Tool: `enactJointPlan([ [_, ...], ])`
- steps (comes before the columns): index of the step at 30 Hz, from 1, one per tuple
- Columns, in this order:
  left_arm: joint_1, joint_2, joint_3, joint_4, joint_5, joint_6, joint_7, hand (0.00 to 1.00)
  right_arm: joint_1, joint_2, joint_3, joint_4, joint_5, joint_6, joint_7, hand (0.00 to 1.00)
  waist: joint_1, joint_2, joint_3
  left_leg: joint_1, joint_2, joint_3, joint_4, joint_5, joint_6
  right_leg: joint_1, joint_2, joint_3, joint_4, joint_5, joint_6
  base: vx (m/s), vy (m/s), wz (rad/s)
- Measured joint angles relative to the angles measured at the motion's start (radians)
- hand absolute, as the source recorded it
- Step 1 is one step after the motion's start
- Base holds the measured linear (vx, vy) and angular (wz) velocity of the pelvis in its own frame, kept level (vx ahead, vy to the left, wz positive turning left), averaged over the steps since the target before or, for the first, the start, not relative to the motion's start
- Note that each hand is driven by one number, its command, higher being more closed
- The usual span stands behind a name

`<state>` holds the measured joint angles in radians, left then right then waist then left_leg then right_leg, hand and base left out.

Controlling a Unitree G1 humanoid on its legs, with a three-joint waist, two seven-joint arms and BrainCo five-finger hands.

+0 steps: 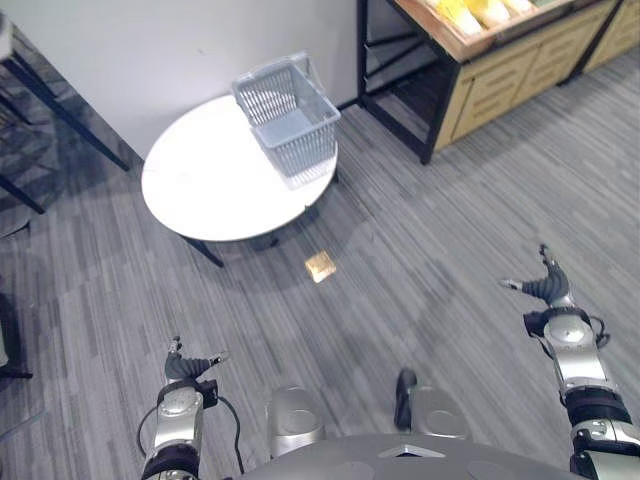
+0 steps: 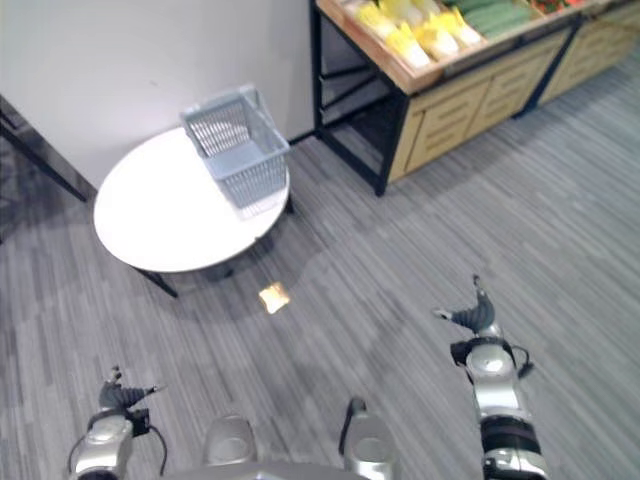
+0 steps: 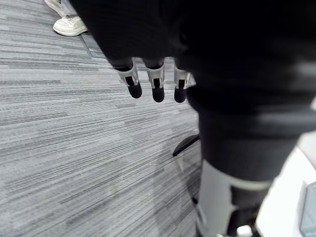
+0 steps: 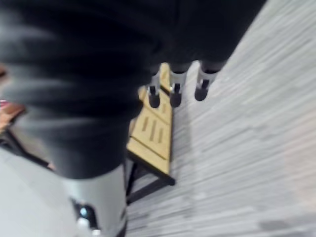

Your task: Pick vegetable in the basket

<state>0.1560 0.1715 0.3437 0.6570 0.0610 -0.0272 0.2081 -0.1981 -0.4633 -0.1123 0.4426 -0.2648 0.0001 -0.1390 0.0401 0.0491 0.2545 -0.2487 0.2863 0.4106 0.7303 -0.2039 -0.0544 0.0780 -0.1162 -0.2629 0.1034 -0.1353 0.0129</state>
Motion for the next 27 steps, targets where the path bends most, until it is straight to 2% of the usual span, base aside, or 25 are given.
enactJointPlan([
  [1,0.006,-0.018,-0.001,-0.015,0.0,-0.006,-0.001,0.0,-0.02,-0.025,0.009,0.0,-0.014,-0.003,-0.007,0.0,0.004,0.001,-0.001,-0.011,-0.044,0.066,-0.171,0.019,0.004,0.041,-0.006,-0.029,-0.033,-0.004,0.019,0.48,0.119,0.56],
  [2,0.014,-0.035,-0.001,-0.016,0.0,-0.01,-0.004,0.0,-0.043,-0.051,0.013,0.0,-0.022,-0.005,-0.018,0.0,0.006,0.004,-0.003,-0.01,-0.087,0.14,-0.355,0.081,0.012,0.085,-0.01,-0.062,-0.059,-0.011,0.049,0.5,0.138,0.61],
  [3,0.02,-0.045,-0.002,-0.016,0.0,-0.011,-0.005,0.0,-0.059,-0.066,0.018,-0.001,-0.025,-0.008,-0.025,0.0,0.009,0.006,-0.004,-0.007,-0.109,0.163,-0.442,0.141,0.039,0.103,-0.011,-0.073,-0.064,-0.022,0.065,0.54,0.164,0.4],
  [4,0.042,-0.053,-0.011,-0.012,0.002,-0.006,-0.006,0.0,-0.096,-0.069,0.027,-0.002,-0.033,-0.008,-0.04,0.0,0.03,-0.009,-0.008,0.029,-0.151,0.176,-0.505,0.223,0.154,0.125,-0.026,-0.067,-0.065,-0.038,0.091,0.53,0.149,0.31],
  [5,0.046,-0.067,-0.011,-0.019,0.003,-0.006,-0.006,0.0,-0.129,-0.072,0.045,-0.014,-0.034,-0.009,-0.049,0.0,0.031,-0.043,-0.024,0.028,-0.187,0.175,-0.513,0.208,0.171,0.122,-0.054,-0.068,-0.062,-0.028,0.106,0.52,0.146,0.3],
  [7,0.048,-0.097,-0.013,-0.036,0.007,-0.005,-0.006,0.0,-0.174,-0.073,0.051,-0.037,-0.065,-0.015,-0.057,0.0,0.048,-0.068,-0.022,0.049,-0.205,0.158,-0.47,0.156,0.205,0.138,-0.084,-0.054,0.006,-0.015,0.128,0.49,0.161,0.43],
  [9,0.062,-0.102,-0.04,-0.036,0.01,-0.005,-0.007,0.0,-0.2,-0.073,0.068,-0.049,-0.101,-0.03,-0.068,0.0,0.062,-0.071,-0.023,0.126,-0.218,0.128,-0.48,0.114,0.188,0.104,-0.114,-0.051,0.243,-0.007,0.142,0.48,0.166,0.46],
  [10,0.068,-0.088,-0.062,-0.035,0.016,-0.004,-0.007,0.0,-0.201,-0.073,0.089,-0.087,-0.114,-0.035,-0.08,0.0,0.058,-0.074,-0.021,0.176,-0.228,0.09,-0.505,0.091,0.164,0.013,-0.143,-0.021,0.505,0.021,0.192,0.44,0.083,0.69],
  [11,0.061,-0.065,-0.08,-0.032,0.03,0.001,-0.007,0.0,-0.203,-0.071,0.109,-0.11,-0.116,-0.042,-0.087,0.0,0.057,-0.092,-0.017,0.2,-0.239,0.065,-0.521,0.089,0.161,-0.071,-0.157,0.03,0.697,0.01,0.206,0.56,-0.013,1.08],
  [12,0.049,-0.039,-0.108,-0.021,0.041,0.004,-0.006,0.0,-0.226,-0.071,0.148,-0.114,-0.143,-0.046,-0.095,0.0,0.048,-0.106,-0.016,0.227,-0.245,0.021,-0.542,0.089,0.159,-0.19,-0.16,0.064,0.892,-0.02,0.176,0.43,-0.092,0.94],
  [13,0.046,-0.035,-0.118,-0.017,0.044,0.004,-0.006,0.0,-0.238,-0.071,0.162,-0.112,-0.154,-0.046,-0.099,0.0,0.042,-0.106,-0.014,0.241,-0.244,0.007,-0.552,0.09,0.158,-0.227,-0.163,0.064,0.916,-0.032,0.153,0.32,-0.117,0.83],
  [14,0.043,-0.034,-0.126,-0.012,0.047,0.004,-0.006,0.0,-0.247,-0.071,0.172,-0.113,-0.156,-0.047,-0.104,0.0,0.036,-0.106,-0.013,0.253,-0.243,-0.009,-0.562,0.093,0.154,-0.255,-0.167,0.06,0.917,-0.045,0.129,0.23,-0.127,0.68],
  [16,0.025,-0.032,-0.148,-0.008,0.048,0.003,-0.006,0.0,-0.272,-0.078,0.177,-0.114,-0.19,-0.049,-0.114,0.0,0.027,-0.09,-0.003,0.285,-0.225,-0.077,-0.592,0.095,0.118,-0.329,-0.165,0.059,0.754,-0.077,0.072,0.26,-0.218,0.86],
  [17,0.018,-0.031,-0.154,-0.007,0.048,0.003,-0.006,0.0,-0.275,-0.087,0.177,-0.115,-0.191,-0.049,-0.115,0.0,0.027,-0.088,-0.002,0.283,-0.22,-0.098,-0.592,0.093,0.104,-0.345,-0.165,0.063,0.68,-0.078,0.068,0.18,-0.23,0.78],
  [18,0.008,-0.026,-0.166,-0.008,0.048,0.002,-0.007,0.0,-0.276,-0.102,0.177,-0.116,-0.191,-0.049,-0.115,0.0,0.027,-0.087,-0.001,0.277,-0.21,-0.125,-0.594,0.092,0.083,-0.351,-0.156,0.086,0.528,-0.069,0.068,0.21,-0.358,0.9],
  [19,-0.003,-0.008,-0.178,-0.007,0.048,-0.002,-0.01,0.0,-0.276,-0.12,0.176,-0.122,-0.191,-0.046,-0.115,0.0,0.027,-0.099,-0.003,0.258,-0.205,-0.167,-0.592,0.089,0.035,-0.344,-0.142,0.158,0.269,-0.013,0.073,0.21,-0.381,0.88],
  [20,-0.005,0.004,-0.183,-0.007,0.048,-0.002,-0.01,0.0,-0.276,-0.125,0.177,-0.125,-0.191,-0.046,-0.115,0.0,0.028,-0.112,-0.002,0.251,-0.208,-0.182,-0.587,0.083,0.014,-0.341,-0.145,0.184,0.191,0.032,0.073,0.26,-0.51,0.95],
  [21,-0.007,0.035,-0.182,-0.005,0.049,-0.003,-0.009,0.0,-0.279,-0.128,0.178,-0.125,-0.192,-0.042,-0.117,0.0,0.032,-0.151,0.005,0.238,-0.219,-0.213,-0.563,0.063,-0.028,-0.333,-0.165,0.222,0.118,0.16,0.133,0.21,-0.471,0.58],
  [23,0.015,0.003,-0.185,-0.011,0.047,-0.009,-0.01,0.0,-0.341,-0.158,0.224,-0.102,-0.192,-0.023,-0.118,0.0,0.033,-0.069,0.01,0.19,-0.122,-0.222,-0.516,0.051,-0.061,-0.327,-0.082,0.156,0.111,0.147,0.094,0.21,-0.451,0.3],
  [25,0.014,-0.01,-0.184,-0.01,0.046,-0.017,-0.01,0.0,-0.467,-0.212,0.293,-0.059,-0.192,-0.021,-0.115,0.0,0.029,-0.02,0.042,0.178,-0.068,-0.227,-0.534,0.07,-0.08,-0.327,-0.034,0.115,0.103,0.146,0.065,0.15,-0.263,0.17],
  [27,0.013,-0.012,-0.184,-0.01,0.045,-0.026,-0.01,0.0,-0.569,-0.24,0.337,0.002,-0.192,-0.019,-0.111,0.0,0.031,-0.014,0.058,0.174,-0.054,-0.228,-0.56,0.096,-0.088,-0.335,-0.019,0.102,0.101,0.149,0.058,0.08,-0.183,0.19],
])
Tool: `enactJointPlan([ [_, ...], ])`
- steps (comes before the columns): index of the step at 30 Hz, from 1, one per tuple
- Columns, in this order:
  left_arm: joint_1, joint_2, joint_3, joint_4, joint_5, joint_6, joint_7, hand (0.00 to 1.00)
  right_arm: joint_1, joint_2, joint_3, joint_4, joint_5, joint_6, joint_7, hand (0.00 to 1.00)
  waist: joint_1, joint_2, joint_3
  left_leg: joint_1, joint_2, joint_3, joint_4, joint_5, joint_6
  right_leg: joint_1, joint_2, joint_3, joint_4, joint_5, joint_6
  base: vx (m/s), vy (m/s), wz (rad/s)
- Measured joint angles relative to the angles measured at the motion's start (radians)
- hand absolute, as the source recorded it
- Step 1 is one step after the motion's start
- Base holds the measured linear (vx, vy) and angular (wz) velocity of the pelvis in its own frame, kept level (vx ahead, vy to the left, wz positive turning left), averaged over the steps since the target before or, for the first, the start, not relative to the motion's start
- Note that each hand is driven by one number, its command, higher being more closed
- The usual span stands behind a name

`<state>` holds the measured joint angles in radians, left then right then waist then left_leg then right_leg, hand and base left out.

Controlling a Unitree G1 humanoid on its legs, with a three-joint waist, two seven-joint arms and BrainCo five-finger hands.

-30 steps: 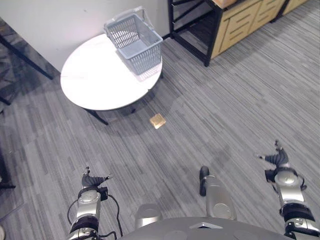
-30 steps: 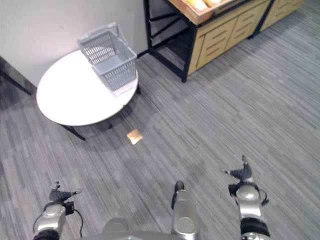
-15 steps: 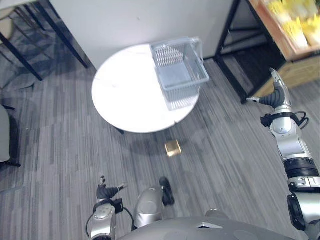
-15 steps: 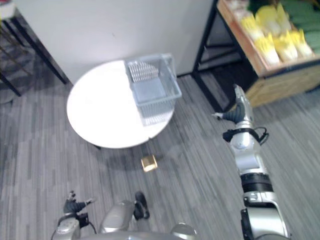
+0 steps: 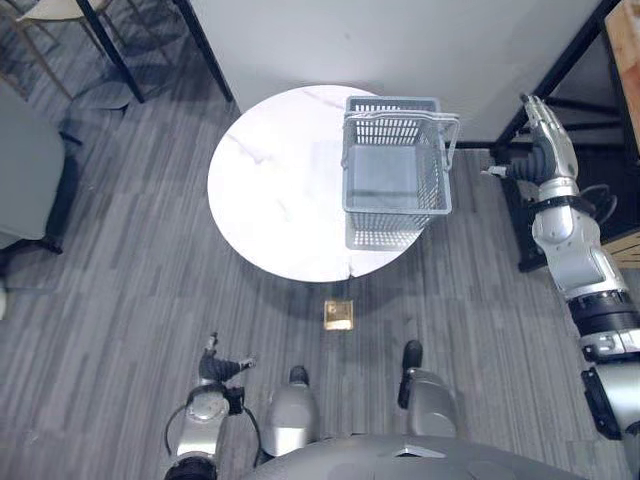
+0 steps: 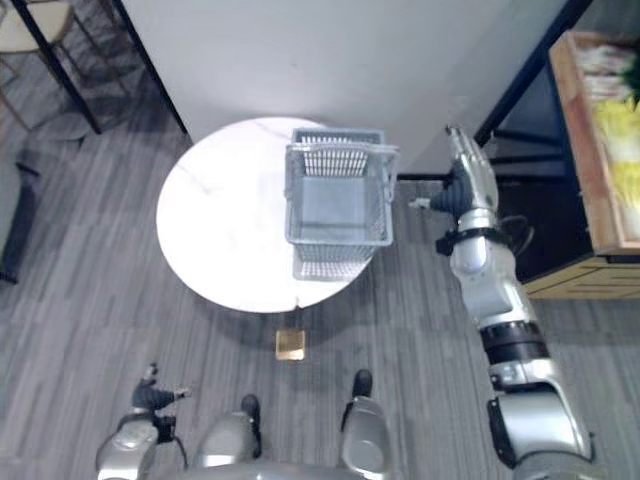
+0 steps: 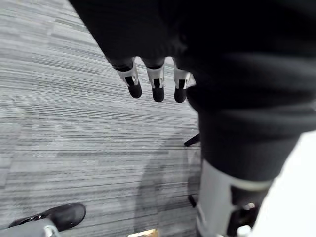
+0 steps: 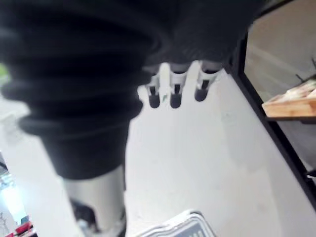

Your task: Pick vegetable in the basket

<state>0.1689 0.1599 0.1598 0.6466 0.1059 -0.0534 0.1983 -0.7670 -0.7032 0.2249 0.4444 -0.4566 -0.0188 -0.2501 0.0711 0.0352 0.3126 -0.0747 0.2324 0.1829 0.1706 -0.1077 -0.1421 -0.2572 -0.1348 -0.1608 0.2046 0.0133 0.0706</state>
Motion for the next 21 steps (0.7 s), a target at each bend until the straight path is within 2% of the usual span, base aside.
enactJointPlan([
  [3,-0.002,-0.001,-0.001,0.004,-0.002,-0.004,0.001,0.0,-0.186,-0.054,0.075,0.086,0.001,-0.005,-0.001,0.0,0.007,0.0,0.013,-0.047,0.002,-0.002,-0.037,0.027,-0.009,-0.039,0.009,-0.018,-0.036,0.017,-0.015,0.03,-0.065,0.18],
  [5,-0.022,-0.001,-0.001,0.008,-0.008,-0.004,0.002,0.0,-0.292,-0.086,0.098,0.143,0.002,-0.01,-0.003,0.0,0.03,-0.003,0.051,-0.077,-0.008,-0.006,-0.057,0.045,-0.014,-0.052,0.008,-0.019,-0.087,0.058,-0.01,-0.03,0.018,0.09],
  [10,-0.049,0.001,-0.001,0.006,-0.046,-0.007,0.007,0.0,-0.439,-0.093,0.185,0.255,0.006,-0.01,-0.01,0.0,0.051,-0.001,0.122,-0.133,-0.03,-0.04,-0.065,0.069,-0.01,-0.054,-0.008,-0.048,-0.163,0.111,-0.005,-0.05,0.042,0.22],
  [13,-0.062,0.003,-0.005,0.006,-0.047,-0.01,0.012,0.0,-0.523,-0.1,0.228,0.323,0.013,-0.009,-0.018,0.0,0.053,0.001,0.139,-0.198,-0.037,-0.08,-0.065,0.089,-0.01,-0.089,-0.014,-0.078,-0.172,0.122,-0.005,-0.05,0.004,0.3],
  [15,-0.083,0.007,-0.025,0.007,-0.053,-0.013,0.019,0.0,-0.574,-0.113,0.236,0.35,0.021,-0.01,-0.024,0.0,0.055,0.015,0.155,-0.23,-0.04,-0.101,-0.065,0.101,-0.01,-0.109,-0.02,-0.1,-0.167,0.124,-0.008,-0.05,-0.003,0.4],
  [16,-0.114,0.007,-0.051,0.009,-0.058,-0.022,0.023,0.0,-0.626,-0.149,0.267,0.382,0.035,-0.01,-0.031,0.0,0.062,0.034,0.166,-0.269,-0.048,-0.126,-0.066,0.115,-0.009,-0.138,-0.03,-0.118,-0.156,0.124,-0.008,-0.07,0.007,0.44],
  [17,-0.126,0.007,-0.061,0.01,-0.058,-0.025,0.025,0.0,-0.648,-0.159,0.276,0.398,0.043,-0.009,-0.033,0.0,0.064,0.04,0.169,-0.285,-0.051,-0.136,-0.066,0.121,-0.009,-0.153,-0.034,-0.125,-0.147,0.124,-0.008,-0.07,0.019,0.42],
  [18,-0.147,0.008,-0.072,0.017,-0.061,-0.031,0.028,0.0,-0.675,-0.176,0.288,0.418,0.047,-0.009,-0.037,1.0,0.072,0.05,0.175,-0.309,-0.057,-0.144,-0.069,0.131,-0.007,-0.18,-0.041,-0.13,-0.133,0.124,-0.008,-0.08,0.022,0.25],
  [20,-0.201,0.007,-0.102,0.044,-0.09,-0.042,0.041,0.0,-0.726,-0.215,0.32,0.469,0.051,-0.006,-0.043,1.0,0.093,0.073,0.186,-0.365,-0.074,-0.163,-0.083,0.158,-0.003,-0.246,-0.062,-0.135,-0.099,0.124,-0.008,-0.07,0.02,0.3],
  [21,-0.212,0.007,-0.11,0.049,-0.095,-0.043,0.043,0.0,-0.734,-0.222,0.324,0.482,0.051,-0.004,-0.044,1.0,0.095,0.084,0.191,-0.377,-0.078,-0.17,-0.087,0.166,-0.001,-0.255,-0.067,-0.14,-0.093,0.124,-0.008,-0.06,0.016,0.36],
])
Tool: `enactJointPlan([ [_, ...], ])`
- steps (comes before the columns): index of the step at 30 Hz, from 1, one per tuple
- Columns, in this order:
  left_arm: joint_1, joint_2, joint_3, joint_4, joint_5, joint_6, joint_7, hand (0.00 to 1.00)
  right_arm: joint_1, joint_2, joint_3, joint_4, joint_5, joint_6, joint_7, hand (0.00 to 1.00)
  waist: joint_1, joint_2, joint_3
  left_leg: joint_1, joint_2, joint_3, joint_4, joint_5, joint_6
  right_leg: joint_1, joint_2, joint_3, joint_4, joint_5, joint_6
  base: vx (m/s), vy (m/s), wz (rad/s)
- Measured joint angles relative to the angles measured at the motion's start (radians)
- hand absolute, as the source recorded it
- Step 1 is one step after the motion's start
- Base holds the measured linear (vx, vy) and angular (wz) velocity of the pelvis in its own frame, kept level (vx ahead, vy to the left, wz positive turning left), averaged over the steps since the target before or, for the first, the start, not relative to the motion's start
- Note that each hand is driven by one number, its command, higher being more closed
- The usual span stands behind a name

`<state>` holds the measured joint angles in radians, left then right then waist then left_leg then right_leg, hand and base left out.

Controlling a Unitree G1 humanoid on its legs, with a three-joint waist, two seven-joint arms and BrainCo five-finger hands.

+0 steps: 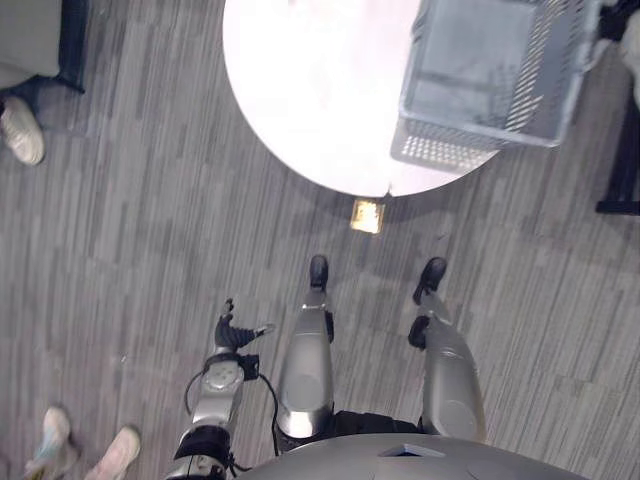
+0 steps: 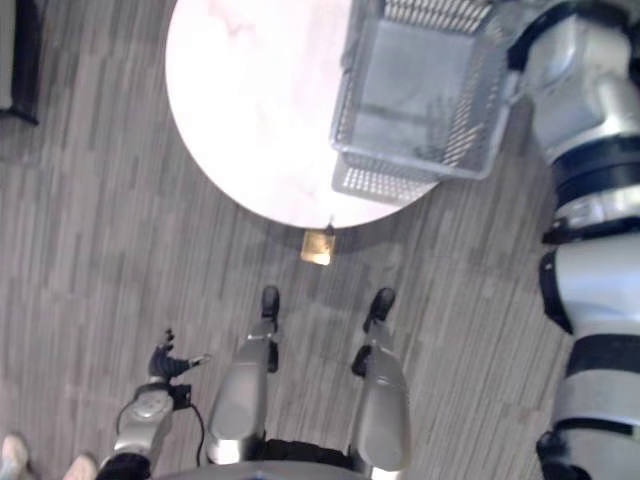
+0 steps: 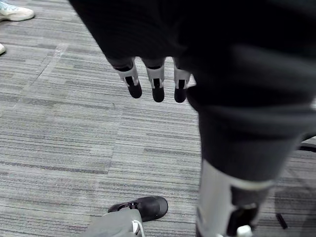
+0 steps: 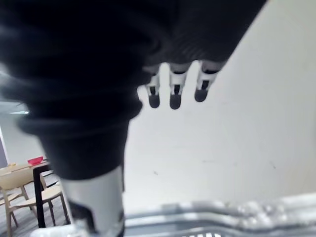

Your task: Pick vegetable in the basket

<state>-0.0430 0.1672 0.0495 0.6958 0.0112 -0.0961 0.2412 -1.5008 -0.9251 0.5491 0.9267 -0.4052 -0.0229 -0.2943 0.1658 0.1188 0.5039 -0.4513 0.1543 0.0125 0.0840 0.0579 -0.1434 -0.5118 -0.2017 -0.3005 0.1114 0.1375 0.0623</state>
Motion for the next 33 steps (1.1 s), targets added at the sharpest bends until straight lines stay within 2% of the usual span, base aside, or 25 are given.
enactJointPlan([
  [3,-0.039,-0.002,-0.024,0.005,-0.007,-0.006,0.006,0.0,-0.03,-0.039,0.04,0.071,0.009,0.008,-0.043,1.0,0.016,0.032,0.014,-0.054,-0.019,-0.027,-0.025,0.036,0.002,-0.066,-0.026,-0.019,0.037,-0.004,-0.001,-0.06,0.001,0.32],
  [5,-0.054,-0.009,-0.027,0.016,-0.044,-0.007,0.006,0.0,-0.091,-0.072,0.062,0.084,0.032,0.014,-0.042,1.0,0.017,0.034,0.014,-0.075,-0.039,-0.033,-0.062,0.072,0.003,-0.124,-0.054,-0.018,0.095,-0.032,0.0,-0.07,-0.022,0.25],
  [9,-0.053,-0.055,-0.028,0.003,-0.07,-0.007,0.005,0.0,-0.095,-0.096,0.106,0.096,0.059,0.024,-0.025,1.0,0.007,0.035,0.013,-0.07,-0.053,-0.04,-0.084,0.094,0.002,-0.159,-0.092,-0.018,0.194,-0.084,-0.002,-0.05,-0.044,0.25],
  [13,-0.044,-0.088,-0.025,-0.008,-0.071,-0.004,0.004,0.0,-0.029,-0.091,0.097,0.058,0.064,0.036,0.015,1.0,0.005,0.032,0.012,-0.016,-0.052,-0.03,-0.1,0.103,-0.001,-0.142,-0.1,-0.013,0.239,-0.11,-0.007,-0.02,-0.092,-0.05],
  [15,-0.031,-0.088,-0.019,-0.008,-0.067,-0.002,0.002,0.0,0.046,-0.064,0.066,0.037,0.067,0.036,0.028,1.0,-0.011,0.031,0.011,0.031,-0.048,-0.024,-0.109,0.103,-0.002,-0.102,-0.096,-0.013,0.239,-0.115,-0.006,0.03,-0.082,-0.14],
  [18,-0.019,-0.083,-0.017,-0.007,-0.057,0.002,-0.005,0.0,0.219,-0.026,-0.073,0.007,0.069,0.038,0.061,1.0,-0.044,0.026,0.011,0.136,-0.04,-0.021,-0.134,0.099,-0.003,0.006,-0.081,-0.013,0.208,-0.12,0.002,0.04,-0.05,-0.09],
  [20,-0.002,-0.074,-0.015,-0.016,-0.035,0.004,-0.018,0.0,0.376,-0.009,-0.188,-0.017,0.073,0.041,0.077,1.0,-0.063,0.009,0.008,0.22,-0.03,-0.019,-0.154,0.092,-0.003,0.099,-0.061,-0.012,0.16,-0.114,0.011,0.06,-0.012,-0.18],
  [22,0.026,-0.06,-0.008,-0.05,-0.019,0.011,-0.029,0.0,0.561,0.031,-0.372,-0.106,0.087,0.049,0.082,1.0,-0.081,-0.018,0.002,0.29,-0.021,-0.007,-0.152,0.071,-0.002,0.183,-0.041,-0.01,0.109,-0.099,0.017,0.06,0.006,-0.25],
  [23,0.042,-0.05,-0.006,-0.052,-0.019,0.015,-0.036,0.0,0.668,0.07,-0.469,-0.162,0.087,0.054,0.08,1.0,-0.1,-0.041,-0.022,0.316,-0.019,0.006,-0.151,0.058,0.0,0.213,-0.035,-0.006,0.089,-0.096,0.019,0.07,0.02,-0.24],
  [25,0.064,-0.036,-0.006,-0.053,-0.018,0.023,-0.045,0.0,0.816,0.113,-0.579,-0.223,0.111,0.054,0.076,1.0,-0.115,-0.081,-0.076,0.334,-0.017,0.027,-0.151,0.041,0.001,0.226,-0.025,0.014,0.067,-0.094,0.025,0.09,0.021,-0.34],
  [26,0.072,-0.029,-0.005,-0.053,-0.013,0.032,-0.051,0.0,0.968,0.163,-0.725,-0.295,0.15,0.052,0.073,1.0,-0.137,-0.111,-0.109,0.365,-0.015,0.037,-0.151,0.023,0.004,0.258,-0.018,0.022,0.044,-0.091,0.031,0.14,0.018,-0.29],
  [27,0.074,-0.027,-0.004,-0.053,-0.005,0.036,-0.055,0.0,1.03,0.187,-0.789,-0.328,0.166,0.052,0.072,1.0,-0.152,-0.121,-0.122,0.376,-0.015,0.039,-0.151,0.017,0.004,0.274,-0.016,0.022,0.035,-0.091,0.033,0.18,0.025,-0.24],
  [29,0.09,-0.015,-0.002,-0.053,0.023,0.045,-0.089,0.0,1.245,0.278,-0.995,-0.434,0.233,0.051,0.058,1.0,-0.193,-0.157,-0.204,0.411,-0.015,0.082,-0.148,-0.014,0.007,0.291,-0.009,0.057,0.016,-0.092,0.041,0.17,0.035,-0.41],
  [31,0.104,-0.004,0.0,-0.053,0.051,0.048,-0.109,0.0,1.356,0.336,-1.11,-0.501,0.279,0.049,0.039,1.0,-0.237,-0.171,-0.25,0.435,-0.016,0.128,-0.125,-0.048,0.01,0.296,-0.004,0.1,0.012,-0.091,0.044,0.16,0.051,-0.82],
  [32,0.114,0.011,0.002,-0.05,0.059,0.051,-0.116,0.0,1.391,0.383,-1.156,-0.523,0.291,0.043,0.018,1.0,-0.246,-0.183,-0.264,0.469,-0.011,0.19,-0.103,-0.082,0.009,0.296,0.011,0.152,0.01,-0.086,0.047,0.15,0.062,-1.25],
  [33,0.116,0.017,0.004,-0.044,0.059,0.053,-0.12,0.0,1.41,0.405,-1.175,-0.527,0.302,0.037,0.007,1.0,-0.254,-0.184,-0.269,0.482,-0.004,0.229,-0.086,-0.1,0.008,0.296,0.017,0.157,0.009,-0.081,0.045,0.07,0.03,-1.7],
])
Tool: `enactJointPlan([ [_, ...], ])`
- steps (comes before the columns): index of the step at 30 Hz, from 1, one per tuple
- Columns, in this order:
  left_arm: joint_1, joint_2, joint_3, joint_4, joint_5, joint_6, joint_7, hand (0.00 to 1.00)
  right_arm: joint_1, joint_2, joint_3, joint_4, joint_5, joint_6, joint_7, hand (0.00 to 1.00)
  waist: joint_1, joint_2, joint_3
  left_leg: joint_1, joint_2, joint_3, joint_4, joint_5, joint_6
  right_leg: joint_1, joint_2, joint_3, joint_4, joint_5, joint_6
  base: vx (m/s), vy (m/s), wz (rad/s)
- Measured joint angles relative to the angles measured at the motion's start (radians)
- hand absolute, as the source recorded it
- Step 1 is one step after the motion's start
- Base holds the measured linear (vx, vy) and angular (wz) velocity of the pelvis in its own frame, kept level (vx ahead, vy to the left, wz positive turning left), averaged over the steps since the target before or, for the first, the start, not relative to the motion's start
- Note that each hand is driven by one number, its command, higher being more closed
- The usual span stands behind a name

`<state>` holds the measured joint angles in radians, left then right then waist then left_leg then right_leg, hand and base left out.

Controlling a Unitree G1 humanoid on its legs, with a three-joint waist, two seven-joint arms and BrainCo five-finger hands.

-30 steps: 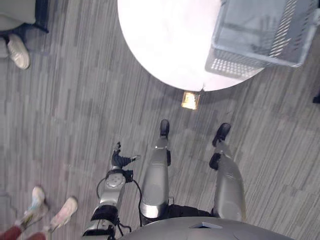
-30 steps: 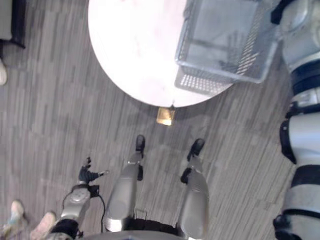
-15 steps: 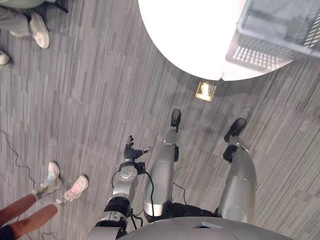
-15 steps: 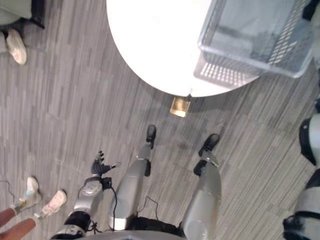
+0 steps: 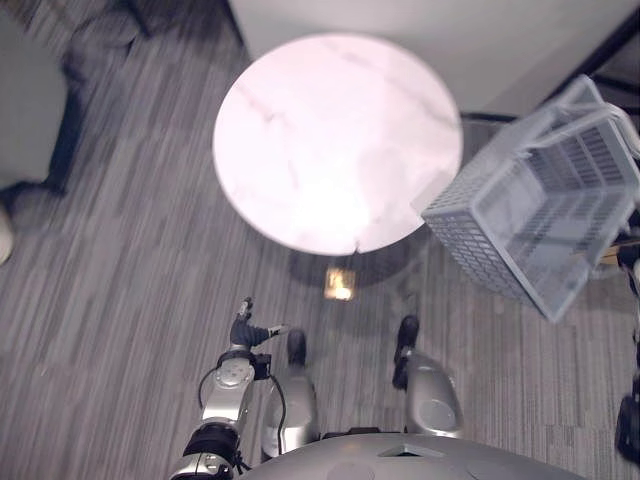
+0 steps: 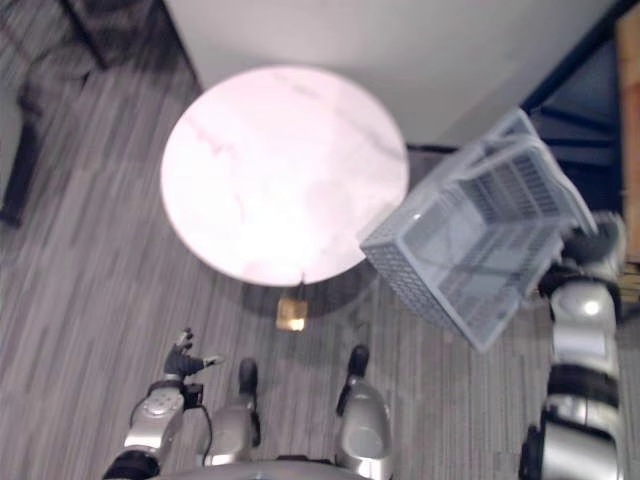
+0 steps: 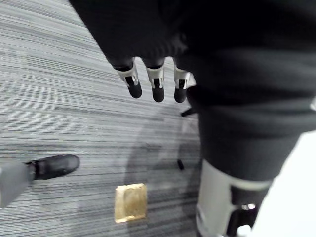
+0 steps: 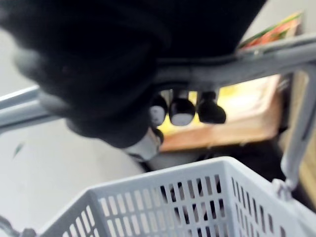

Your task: Pick vegetable in the basket

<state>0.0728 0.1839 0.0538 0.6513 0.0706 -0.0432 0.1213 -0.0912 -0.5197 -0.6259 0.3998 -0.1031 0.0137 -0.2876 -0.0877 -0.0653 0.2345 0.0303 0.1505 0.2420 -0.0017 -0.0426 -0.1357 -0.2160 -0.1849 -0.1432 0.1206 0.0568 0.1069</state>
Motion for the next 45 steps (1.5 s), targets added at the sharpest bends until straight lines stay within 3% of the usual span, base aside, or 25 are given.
enactJointPlan([
  [1,0.009,0.005,0.011,0.0,0.002,0.008,-0.008,0.0,0.022,0.049,-0.02,-0.001,0.003,-0.006,-0.024,1.0,-0.008,-0.003,-0.01,0.034,0.026,0.086,0.029,-0.028,0.001,-0.004,0.014,-0.046,-0.026,0.027,-0.034,0.02,-0.001,-1.42],
  [2,0.014,0.004,0.018,0.002,0.004,0.01,-0.009,0.0,0.031,0.07,-0.023,0.0,0.004,-0.006,-0.031,1.0,-0.007,0.004,-0.019,0.045,0.037,0.126,0.037,-0.038,0.004,0.002,0.001,-0.111,-0.028,-0.019,-0.081,0.03,0.019,-1.82],
  [4,0.035,0.004,0.04,0.002,0.031,0.018,-0.009,0.0,0.069,0.143,-0.021,0.027,0.009,-0.008,-0.044,1.0,-0.01,0.025,-0.039,0.135,0.076,0.302,0.052,-0.069,-0.02,-0.011,-0.113,-0.519,0.172,-0.132,-0.213,0.11,0.063,-2.08],
  [6,0.069,0.0,0.055,0.018,0.031,0.022,-0.009,0.0,0.068,0.165,0.016,0.085,0.012,-0.007,-0.048,1.0,0.01,0.036,-0.051,0.209,0.096,0.445,0.104,-0.108,-0.046,0.013,-0.159,-0.683,0.267,-0.149,-0.249,0.18,-0.015,-2.36],
  [8,0.066,-0.016,0.055,0.062,0.03,0.033,-0.009,0.0,0.079,0.168,0.053,0.133,0.012,-0.003,-0.047,1.0,0.013,0.061,-0.064,0.24,0.113,0.549,0.138,-0.108,-0.046,0.01,-0.173,-0.752,0.328,-0.211,-0.219,0.28,-0.221,-2.02],
  [9,0.033,-0.041,0.067,0.102,0.033,0.034,-0.008,0.0,0.102,0.195,0.052,0.147,0.014,0.006,-0.038,1.0,0.005,0.087,-0.077,0.253,0.138,0.626,0.172,-0.098,-0.057,-0.046,-0.131,-0.688,0.361,-0.237,-0.211,0.24,-0.236,-1.53],
  [12,0.02,-0.068,0.097,0.158,0.04,0.039,-0.008,0.0,0.12,0.285,0.05,0.146,0.022,0.017,-0.027,1.0,-0.012,0.093,-0.081,0.275,0.165,0.685,0.262,-0.022,-0.058,-0.085,-0.078,-0.581,0.367,-0.259,-0.222,0.29,-0.232,-1.54],
  [14,0.04,-0.091,0.111,0.168,0.043,0.043,-0.005,0.0,0.178,0.35,0.049,0.144,0.055,0.018,-0.028,1.0,-0.014,0.102,-0.085,0.262,0.258,0.674,0.502,0.105,-0.051,-0.085,0.011,-0.451,0.328,-0.271,-0.228,0.37,-0.223,-1.82],
  [15,0.052,-0.098,0.115,0.171,0.05,0.045,-0.004,0.0,0.191,0.366,0.058,0.144,0.07,0.019,-0.031,1.0,-0.007,0.108,-0.082,0.233,0.31,0.633,0.65,0.078,-0.027,-0.069,0.072,-0.388,0.287,-0.268,-0.235,0.38,-0.196,-2.13],
  [16,0.063,-0.103,0.126,0.181,0.058,0.047,0.002,0.0,0.21,0.385,0.078,0.151,0.092,0.025,-0.036,1.0,0.003,0.117,-0.081,0.165,0.314,0.498,0.827,-0.01,0.068,-0.035,0.139,-0.301,0.24,-0.261,-0.26,0.42,-0.174,-2.83],
  [17,0.081,-0.103,0.131,0.194,0.056,0.048,0.013,0.0,0.216,0.391,0.118,0.192,0.106,0.027,-0.038,1.0,0.021,0.099,-0.069,0.066,0.213,0.265,0.926,-0.095,0.062,0.0,0.192,-0.198,0.207,-0.257,-0.282,0.4,-0.138,-3.25],
  [19,0.108,-0.104,0.129,0.199,0.046,0.049,0.018,0.0,0.23,0.394,0.145,0.265,0.123,0.031,-0.037,1.0,0.048,0.094,-0.045,-0.046,0.111,0.056,0.963,-0.182,0.044,0.089,0.257,-0.067,0.161,-0.249,-0.291,0.33,-0.002,-2.64],
  [22,0.114,-0.105,0.127,0.195,0.026,0.035,0.029,0.0,0.295,0.403,0.139,0.283,0.15,0.044,-0.037,1.0,0.049,0.093,-0.038,-0.184,0.127,0.04,0.867,-0.239,0.048,0.192,0.276,0.003,0.073,-0.257,-0.26,0.23,0.061,-1.22],
  [24,0.103,-0.112,0.139,0.194,0.015,0.031,0.039,0.0,0.297,0.409,0.12,0.299,0.159,0.047,-0.029,1.0,0.057,0.093,-0.03,-0.258,0.101,0.05,0.625,-0.223,0.043,0.24,0.264,0.058,0.015,-0.241,-0.225,0.36,0.175,-1.24],
  [26,0.092,-0.117,0.139,0.194,0.016,0.029,0.04,0.0,0.297,0.412,0.092,0.339,0.16,0.047,-0.029,1.0,0.054,0.099,-0.02,-0.278,0.034,0.053,0.291,-0.116,0.035,0.305,0.246,0.096,-0.029,-0.258,-0.185,0.36,0.19,-0.65],
  [29,0.083,-0.117,0.134,0.196,0.019,0.031,0.04,0.0,0.297,0.417,0.088,0.38,0.159,0.047,-0.024,1.0,0.079,0.093,-0.026,-0.272,0.005,0.037,0.197,0.019,0.058,0.351,0.24,0.124,-0.011,-0.323,-0.143,0.46,0.213,-0.43],
  [30,0.086,-0.101,0.132,0.197,0.019,0.033,0.039,0.0,0.304,0.433,0.087,0.395,0.159,0.046,-0.02,1.0,0.085,0.057,-0.041,-0.26,-0.033,0.029,0.211,0.038,0.09,0.342,0.202,0.129,0.058,-0.38,-0.094,0.69,0.262,-0.34],
  [32,0.073,-0.09,0.124,0.203,0.018,0.035,0.042,0.0,0.284,0.443,0.087,0.421,0.159,0.042,-0.018,1.0,0.086,0.028,-0.035,-0.202,-0.072,0.028,0.203,0.035,0.144,0.239,0.149,0.093,0.383,-0.4,0.008,0.57,0.195,-0.05],
  [33,0.072,-0.065,0.101,0.205,0.018,0.037,0.047,0.0,0.265,0.453,0.086,0.43,0.161,0.044,-0.013,1.0,0.074,0.009,-0.019,-0.095,-0.099,0.025,0.161,0.01,0.158,0.112,0.083,0.064,0.739,-0.256,0.122,0.52,0.178,0.24],
  [36,0.071,-0.059,0.087,0.198,0.016,0.038,0.053,0.0,0.261,0.455,0.078,0.439,0.17,0.042,-0.012,1.0,0.061,0.011,-0.018,-0.007,-0.097,0.002,0.138,-0.033,0.163,0.039,0.031,0.005,0.872,-0.297,0.071,0.47,0.087,0.32],
  [39,0.049,-0.053,0.1,0.195,-0.012,0.032,0.06,0.0,0.245,0.457,0.081,0.444,0.171,0.028,-0.005,1.0,0.043,0.031,-0.009,0.088,-0.052,-0.07,0.074,-0.046,0.155,-0.023,0.027,-0.065,0.677,-0.338,0.001,0.53,-0.112,0.68],
  [41,0.018,-0.061,0.12,0.199,-0.012,0.031,0.062,0.0,0.242,0.457,0.09,0.443,0.171,0.005,0.003,1.0,0.044,0.04,-0.006,0.094,-0.016,-0.125,0.067,-0.059,0.135,-0.044,0.031,-0.049,0.349,-0.283,0.002,0.38,-0.232,0.76],
  [43,-0.013,-0.068,0.152,0.228,-0.009,0.023,0.067,0.0,0.242,0.458,0.085,0.445,0.171,-0.004,0.007,1.0,0.045,0.036,-0.007,0.098,0.003,-0.208,0.054,-0.108,0.06,-0.031,0.009,0.076,0.022,-0.129,0.02,0.48,-0.433,1.18],
  [44,-0.023,-0.075,0.19,0.254,-0.006,0.022,0.077,0.0,0.239,0.464,0.078,0.46,0.171,-0.005,0.009,1.0,0.053,0.016,-0.003,0.115,0.011,-0.245,0.053,-0.133,0.027,-0.012,-0.018,0.111,-0.028,-0.021,0.047,0.46,-0.481,1.16],
  [45,-0.022,-0.089,0.217,0.267,-0.005,0.023,0.081,0.0,0.234,0.464,0.072,0.462,0.173,-0.005,0.01,1.0,0.053,0.039,0.003,0.123,0.034,-0.254,0.055,-0.15,0.017,-0.002,0.005,0.106,0.002,0.0,0.037,0.44,-0.458,0.93],
])
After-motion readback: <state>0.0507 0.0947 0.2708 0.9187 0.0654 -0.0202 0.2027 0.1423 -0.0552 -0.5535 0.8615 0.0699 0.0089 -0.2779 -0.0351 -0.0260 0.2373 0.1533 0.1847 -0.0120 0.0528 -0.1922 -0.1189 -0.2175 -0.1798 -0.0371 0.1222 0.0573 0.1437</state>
